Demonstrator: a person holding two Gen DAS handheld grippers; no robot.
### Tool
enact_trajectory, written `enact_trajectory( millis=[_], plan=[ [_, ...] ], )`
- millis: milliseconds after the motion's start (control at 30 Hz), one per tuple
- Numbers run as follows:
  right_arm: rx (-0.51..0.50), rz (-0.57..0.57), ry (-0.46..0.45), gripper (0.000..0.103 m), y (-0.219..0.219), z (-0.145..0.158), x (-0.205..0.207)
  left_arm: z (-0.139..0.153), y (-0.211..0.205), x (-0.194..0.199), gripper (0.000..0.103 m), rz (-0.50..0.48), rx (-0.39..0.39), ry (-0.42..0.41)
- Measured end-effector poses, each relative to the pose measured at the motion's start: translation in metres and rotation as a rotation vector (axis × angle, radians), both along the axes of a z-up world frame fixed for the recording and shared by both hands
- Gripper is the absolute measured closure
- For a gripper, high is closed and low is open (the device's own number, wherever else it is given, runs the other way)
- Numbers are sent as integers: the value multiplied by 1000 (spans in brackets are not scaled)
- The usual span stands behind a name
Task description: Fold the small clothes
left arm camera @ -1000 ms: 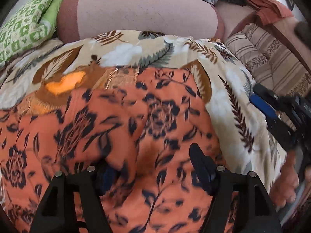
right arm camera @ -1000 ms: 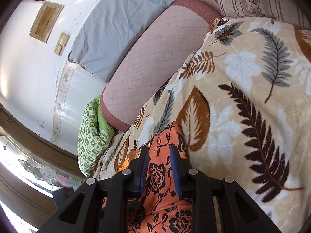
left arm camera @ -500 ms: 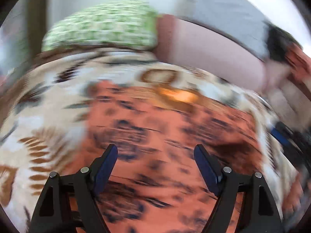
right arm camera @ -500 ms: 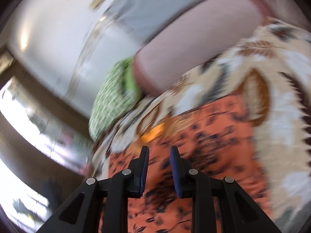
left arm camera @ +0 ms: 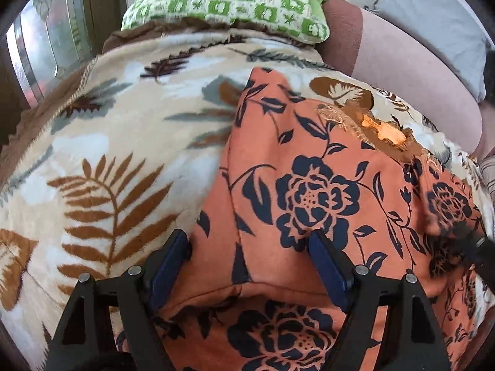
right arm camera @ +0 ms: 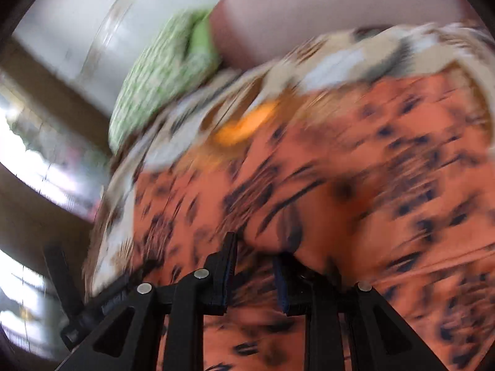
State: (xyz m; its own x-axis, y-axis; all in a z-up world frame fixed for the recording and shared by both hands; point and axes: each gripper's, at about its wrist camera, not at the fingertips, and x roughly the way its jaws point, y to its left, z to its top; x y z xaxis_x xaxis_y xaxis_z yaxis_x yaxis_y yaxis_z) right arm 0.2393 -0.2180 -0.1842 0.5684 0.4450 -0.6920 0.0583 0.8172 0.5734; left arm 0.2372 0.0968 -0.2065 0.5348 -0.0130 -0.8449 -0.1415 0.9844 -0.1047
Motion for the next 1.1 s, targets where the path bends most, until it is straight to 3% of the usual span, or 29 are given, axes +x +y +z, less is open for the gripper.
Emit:
enact_trajectory(
  millis=[167,233,400,500,600,633,900,1100],
  plan=[
    [126,-294,-76,79,-95,8,-20,1,1,1,22,-1,5,6],
    [189,-317,-62,79,-110,5,-22,2,0,1,22,0,10,4],
    [200,-340,-108,79,-120,18,-26,6,-4,2,22,-27,63,-8],
    [296,-413,-72,79,-148,10,-35,1,2,5,20,-21,32,16],
    [512,-516,-68,76,-185,-8,-55,0,5,6,20,-25,24,18],
    [538,-542,-71,75,-191,-10,-59,0,4,6,20,-27,31,16],
    [309,-570,-182,75,-183,31,-65,11,12,-2,25,33,81,-43],
    [305,-464,-121,75,-170,24,-54,29,27,-5,25,74,20,-162]
  ],
)
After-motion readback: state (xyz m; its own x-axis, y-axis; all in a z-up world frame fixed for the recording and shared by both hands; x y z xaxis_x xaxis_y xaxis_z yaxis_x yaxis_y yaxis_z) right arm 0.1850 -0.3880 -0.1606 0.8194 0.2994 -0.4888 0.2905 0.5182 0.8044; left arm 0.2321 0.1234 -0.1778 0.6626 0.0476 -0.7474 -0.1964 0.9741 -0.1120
